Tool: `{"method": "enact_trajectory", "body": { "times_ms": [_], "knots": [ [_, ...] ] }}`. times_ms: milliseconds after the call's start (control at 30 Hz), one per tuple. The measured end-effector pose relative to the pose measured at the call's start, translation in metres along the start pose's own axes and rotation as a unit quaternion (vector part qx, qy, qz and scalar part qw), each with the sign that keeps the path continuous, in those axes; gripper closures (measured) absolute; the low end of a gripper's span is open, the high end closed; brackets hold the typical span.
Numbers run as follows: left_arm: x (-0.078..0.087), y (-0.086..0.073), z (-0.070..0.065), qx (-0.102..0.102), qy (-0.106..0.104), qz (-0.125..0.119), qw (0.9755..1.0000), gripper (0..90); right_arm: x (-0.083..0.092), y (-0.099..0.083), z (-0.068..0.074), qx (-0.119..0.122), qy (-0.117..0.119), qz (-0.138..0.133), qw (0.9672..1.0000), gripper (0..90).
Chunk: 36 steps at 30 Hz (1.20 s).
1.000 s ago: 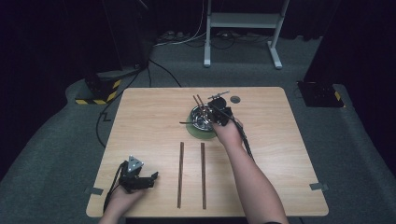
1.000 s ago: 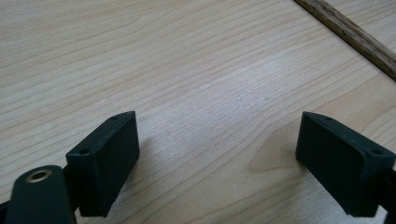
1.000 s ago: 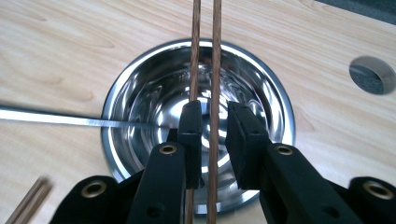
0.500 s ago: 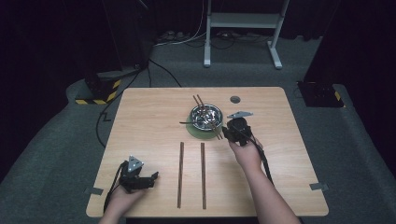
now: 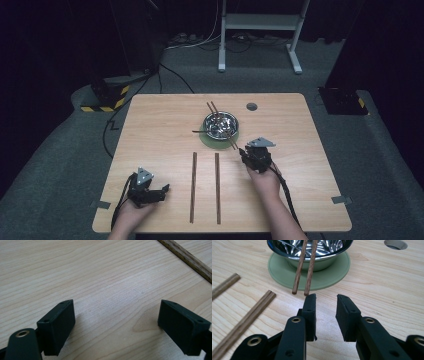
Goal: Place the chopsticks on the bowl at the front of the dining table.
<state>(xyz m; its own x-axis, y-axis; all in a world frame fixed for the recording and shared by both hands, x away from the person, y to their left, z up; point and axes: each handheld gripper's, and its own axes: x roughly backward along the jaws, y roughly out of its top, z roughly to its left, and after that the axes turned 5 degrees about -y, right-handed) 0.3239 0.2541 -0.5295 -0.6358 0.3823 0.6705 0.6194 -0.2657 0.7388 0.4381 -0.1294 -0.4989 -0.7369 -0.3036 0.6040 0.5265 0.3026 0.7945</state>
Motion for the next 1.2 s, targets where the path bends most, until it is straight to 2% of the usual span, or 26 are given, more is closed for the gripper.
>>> {"method": "enact_trajectory", "body": {
  "times_ms": [67,167,267,400,500,600,633,700,767,800,867,900,1000,1100,1200],
  "knots": [
    [0.001,-0.001,-0.001,0.001,0.005,-0.001,1.0000,15.4,-0.001,-0.007,0.002,0.005,-0.011,-0.010,0.9999,68.4],
    [0.002,-0.002,-0.002,0.007,0.010,-0.001,0.9999,15.7,0.002,-0.012,0.000,0.004,-0.015,-0.021,0.9997,70.8],
    [0.002,-0.002,-0.003,0.013,0.016,-0.004,0.9998,17.8,0.007,-0.015,-0.001,-0.002,-0.009,-0.034,0.9994,73.8],
    [0.002,-0.002,-0.004,0.021,0.028,-0.007,0.9994,19.9,0.009,-0.016,-0.007,-0.023,0.016,-0.045,0.9986,76.2],
    [0.003,-0.003,-0.005,0.031,0.037,-0.013,0.9987,26.0,0.009,-0.016,-0.009,-0.039,0.028,-0.049,0.9977,77.2],
    [0.003,-0.003,-0.006,0.021,0.031,-0.016,0.9992,30.2,0.008,-0.016,-0.009,-0.040,0.030,-0.053,0.9973,77.1],
    [0.004,-0.001,-0.007,0.030,0.046,-0.015,0.9984,37.4,0.007,-0.016,-0.010,-0.049,0.038,-0.051,0.9968,75.9],
    [0.005,0.003,-0.007,0.039,0.060,-0.004,0.9974,44.6,0.008,-0.015,-0.009,-0.056,0.045,-0.052,0.9961,72.4],
    [0.002,0.009,-0.009,0.038,0.052,0.010,0.9979,49.8,0.008,-0.015,-0.010,-0.064,0.055,-0.056,0.9949,67.1],
    [0.000,0.013,-0.011,0.031,0.050,0.017,0.9981,50.0,0.008,-0.015,-0.010,-0.067,0.058,-0.053,0.9947,65.1],
    [-0.002,0.024,-0.016,0.016,0.066,0.025,0.9974,53.2,0.006,-0.015,-0.011,-0.076,0.061,-0.043,0.9943,62.4],
    [-0.003,0.030,-0.017,0.012,0.064,0.023,0.9976,55.9,0.005,-0.015,-0.012,-0.082,0.062,-0.038,0.9939,61.7],
    [-0.004,0.049,-0.023,0.002,0.058,0.006,0.9983,60.3,0.006,-0.015,-0.013,-0.086,0.055,-0.041,0.9940,60.0],
    [-0.006,0.068,-0.030,-0.003,0.052,-0.018,0.9985,64.3,0.006,-0.015,-0.011,-0.074,0.045,-0.041,0.9954,61.6],
    [-0.012,0.085,-0.039,-0.017,0.044,-0.032,0.9984,65.5,0.009,-0.015,-0.007,-0.056,0.032,-0.052,0.9965,64.6]
  ]
}}
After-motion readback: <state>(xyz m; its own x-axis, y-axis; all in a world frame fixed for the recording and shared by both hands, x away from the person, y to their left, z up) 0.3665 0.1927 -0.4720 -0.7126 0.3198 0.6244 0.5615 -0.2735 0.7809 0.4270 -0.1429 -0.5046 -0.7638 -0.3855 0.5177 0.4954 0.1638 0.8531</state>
